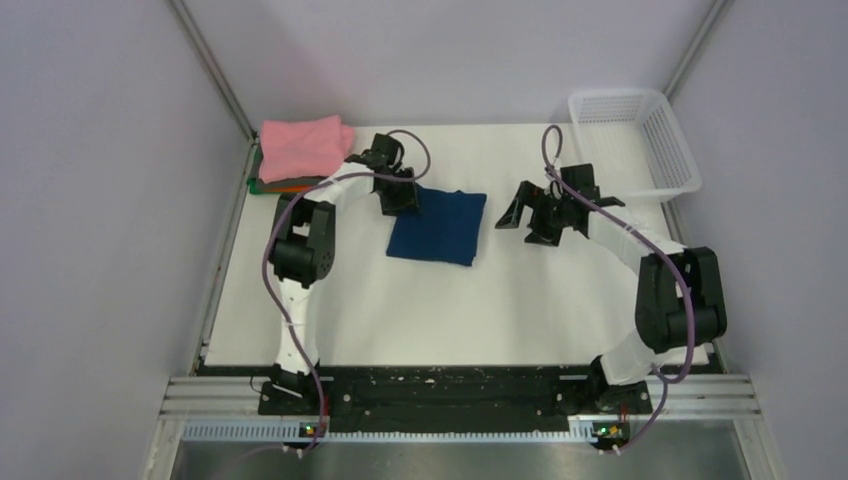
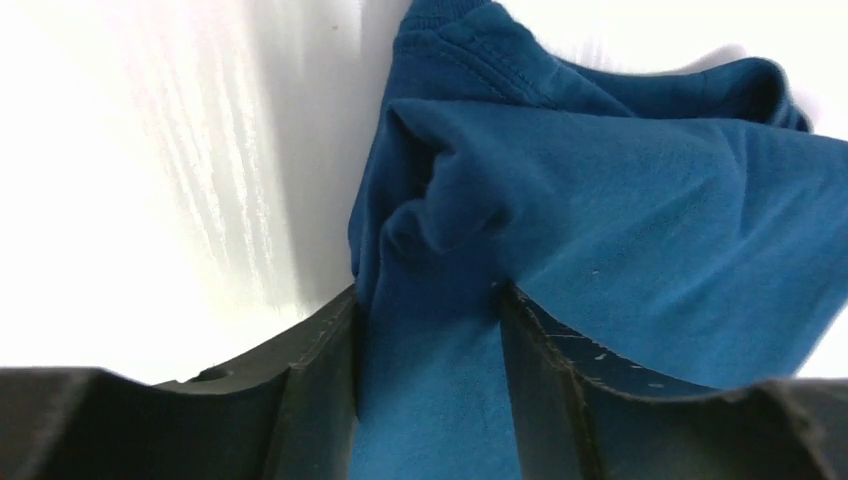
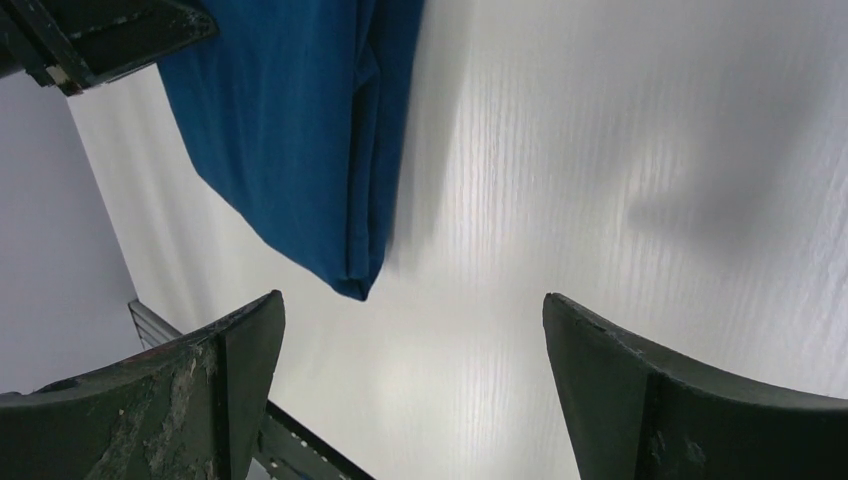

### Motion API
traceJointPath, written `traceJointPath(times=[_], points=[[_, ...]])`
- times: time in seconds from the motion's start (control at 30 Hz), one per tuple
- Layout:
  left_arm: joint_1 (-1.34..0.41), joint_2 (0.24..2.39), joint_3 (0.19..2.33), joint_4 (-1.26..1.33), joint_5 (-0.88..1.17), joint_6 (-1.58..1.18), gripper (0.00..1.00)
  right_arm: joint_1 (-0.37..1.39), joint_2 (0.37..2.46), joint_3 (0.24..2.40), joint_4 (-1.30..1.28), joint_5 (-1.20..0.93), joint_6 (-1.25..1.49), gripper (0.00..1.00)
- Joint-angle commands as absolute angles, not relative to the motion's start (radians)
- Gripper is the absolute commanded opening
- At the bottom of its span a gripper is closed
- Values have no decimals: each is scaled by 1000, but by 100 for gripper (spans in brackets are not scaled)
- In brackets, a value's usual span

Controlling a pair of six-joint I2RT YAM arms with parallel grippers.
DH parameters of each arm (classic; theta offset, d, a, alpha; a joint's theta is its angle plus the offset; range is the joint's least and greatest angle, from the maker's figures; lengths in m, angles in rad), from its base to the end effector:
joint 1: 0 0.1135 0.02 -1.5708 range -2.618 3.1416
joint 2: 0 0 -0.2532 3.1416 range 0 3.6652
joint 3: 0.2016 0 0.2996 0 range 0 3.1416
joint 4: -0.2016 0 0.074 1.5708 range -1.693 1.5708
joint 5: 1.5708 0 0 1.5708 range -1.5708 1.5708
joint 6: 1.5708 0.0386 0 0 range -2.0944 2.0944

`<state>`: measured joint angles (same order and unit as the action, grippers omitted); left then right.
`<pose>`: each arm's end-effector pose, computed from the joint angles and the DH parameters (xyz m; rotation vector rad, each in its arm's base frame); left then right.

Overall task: Fold and stack the t-shirts
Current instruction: Put the neatly folded tshirt into the corner of the board with the left arm

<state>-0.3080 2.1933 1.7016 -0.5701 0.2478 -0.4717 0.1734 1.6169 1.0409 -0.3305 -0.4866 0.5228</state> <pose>0.4822 -0.1633 0.1362 -0.1338 2.7036 -0.5792 0.3684 0.0829 0.1717 0.2272 2.5369 0.8907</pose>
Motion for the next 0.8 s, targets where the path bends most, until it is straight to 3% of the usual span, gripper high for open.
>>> traceJointPath(times=[0.0, 0.07, 0.17, 0.27, 0.5, 0.77], points=[[-389, 2270, 1734, -673, 60, -469, 49, 157, 1485, 990, -307, -436, 513, 99], [-442, 2303, 1788, -753, -133, -476, 34, 155, 1450, 968, -308, -407, 513, 99], [-489, 2375, 1964, -958, -418, -544, 0, 149, 1412, 944, -323, -346, 497, 99], [-495, 2380, 2028, -1022, -561, -543, 0, 134, 1393, 923, -334, -321, 484, 99], [-462, 2291, 2058, -871, -806, -368, 0, 115, 1393, 936, -344, -301, 433, 99], [-378, 2286, 2168, -726, -913, -144, 0, 113, 1358, 961, -340, -212, 360, 99]])
